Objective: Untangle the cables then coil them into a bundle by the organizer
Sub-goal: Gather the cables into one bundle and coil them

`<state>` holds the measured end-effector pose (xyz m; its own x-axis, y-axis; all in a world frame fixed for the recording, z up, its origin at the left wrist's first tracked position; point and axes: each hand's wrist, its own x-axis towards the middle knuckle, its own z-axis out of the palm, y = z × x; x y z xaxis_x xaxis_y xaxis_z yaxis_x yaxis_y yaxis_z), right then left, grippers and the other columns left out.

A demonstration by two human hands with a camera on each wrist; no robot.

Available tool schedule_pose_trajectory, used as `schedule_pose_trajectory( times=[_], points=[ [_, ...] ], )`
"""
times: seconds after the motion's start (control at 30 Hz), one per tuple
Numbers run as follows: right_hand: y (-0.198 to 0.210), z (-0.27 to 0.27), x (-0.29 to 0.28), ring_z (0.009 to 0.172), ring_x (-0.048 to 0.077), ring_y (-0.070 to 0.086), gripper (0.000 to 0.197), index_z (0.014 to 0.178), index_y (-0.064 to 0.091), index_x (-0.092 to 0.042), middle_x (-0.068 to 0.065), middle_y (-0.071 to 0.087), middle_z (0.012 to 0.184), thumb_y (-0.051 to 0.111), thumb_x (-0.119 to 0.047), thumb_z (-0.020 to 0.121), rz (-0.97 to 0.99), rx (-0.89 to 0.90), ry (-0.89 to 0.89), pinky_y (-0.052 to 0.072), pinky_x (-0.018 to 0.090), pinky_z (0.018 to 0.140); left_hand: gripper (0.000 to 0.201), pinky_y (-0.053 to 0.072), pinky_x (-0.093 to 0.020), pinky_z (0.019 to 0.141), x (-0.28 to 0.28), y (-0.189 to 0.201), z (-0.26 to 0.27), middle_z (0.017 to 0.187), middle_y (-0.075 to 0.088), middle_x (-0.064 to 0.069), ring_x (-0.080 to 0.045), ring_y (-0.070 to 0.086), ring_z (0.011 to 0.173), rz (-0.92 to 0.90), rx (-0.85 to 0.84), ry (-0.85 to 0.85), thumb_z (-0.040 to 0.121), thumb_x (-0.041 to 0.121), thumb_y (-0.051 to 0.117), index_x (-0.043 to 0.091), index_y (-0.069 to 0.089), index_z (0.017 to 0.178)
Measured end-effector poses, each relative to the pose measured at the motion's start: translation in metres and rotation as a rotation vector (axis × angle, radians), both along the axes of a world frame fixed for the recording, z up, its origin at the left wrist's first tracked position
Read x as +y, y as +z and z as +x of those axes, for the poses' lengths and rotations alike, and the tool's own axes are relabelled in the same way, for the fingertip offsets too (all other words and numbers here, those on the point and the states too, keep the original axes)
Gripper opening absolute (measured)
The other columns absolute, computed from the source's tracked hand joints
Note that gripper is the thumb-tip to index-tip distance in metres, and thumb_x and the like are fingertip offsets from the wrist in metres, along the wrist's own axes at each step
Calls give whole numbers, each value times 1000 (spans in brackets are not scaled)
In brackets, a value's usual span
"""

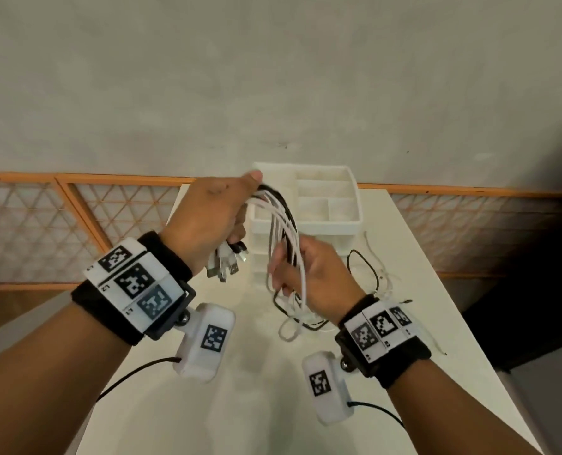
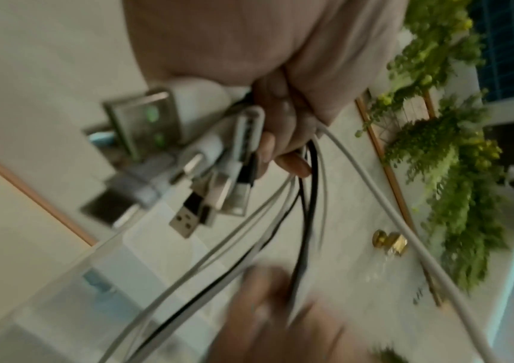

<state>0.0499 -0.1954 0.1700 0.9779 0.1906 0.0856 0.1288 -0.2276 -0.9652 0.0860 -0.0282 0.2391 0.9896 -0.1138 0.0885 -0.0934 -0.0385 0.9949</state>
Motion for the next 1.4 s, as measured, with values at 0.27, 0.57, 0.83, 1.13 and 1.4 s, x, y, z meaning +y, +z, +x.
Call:
schedule_pose_trajectory(
  times=[0.27,0.57,0.83,1.13,1.4],
  points=[
    [-103,4,-85,98,30,66,40,72,64,-29,8,71,91,46,-54,99,-876,364,-89,46,34,86,38,30,-24,43,18,36,16,38,26,8,-13,21,38,-311,-52,231,98,34,56,9,67,71],
    [10,30,-126,68,-5,55,19,89,74,-29,-10,65,83,63,-14,92,-127,-374,-708,42,9,64,44,33,-26,49,18,-9,39,53,32,-6,-14,30,34,-56,32,427,96,36,57,11,48,61],
    [-112,3,-160,104,38,63,34,105,74,-26,17,60,120,57,-52,90,-977,390,-557,53,41,91,42,32,-23,42,17,26,39,40,29,0,-18,25,39,-448,-4,493,97,31,56,11,69,62],
    [-14,37,-143,87,10,63,20,107,71,-32,-9,71,97,54,-28,96,-457,7,-685,47,24,84,42,34,-28,48,-12,-10,35,41,35,5,-15,30,37,18,-14,278,98,34,55,-1,64,77],
    [-24,28,-140,66,29,65,21,112,62,-17,10,71,79,44,-12,102,-3,81,-619,57,43,65,49,33,-29,52,-7,-40,32,55,28,-7,-18,25,39,140,72,335,99,33,52,16,33,57]
  ],
)
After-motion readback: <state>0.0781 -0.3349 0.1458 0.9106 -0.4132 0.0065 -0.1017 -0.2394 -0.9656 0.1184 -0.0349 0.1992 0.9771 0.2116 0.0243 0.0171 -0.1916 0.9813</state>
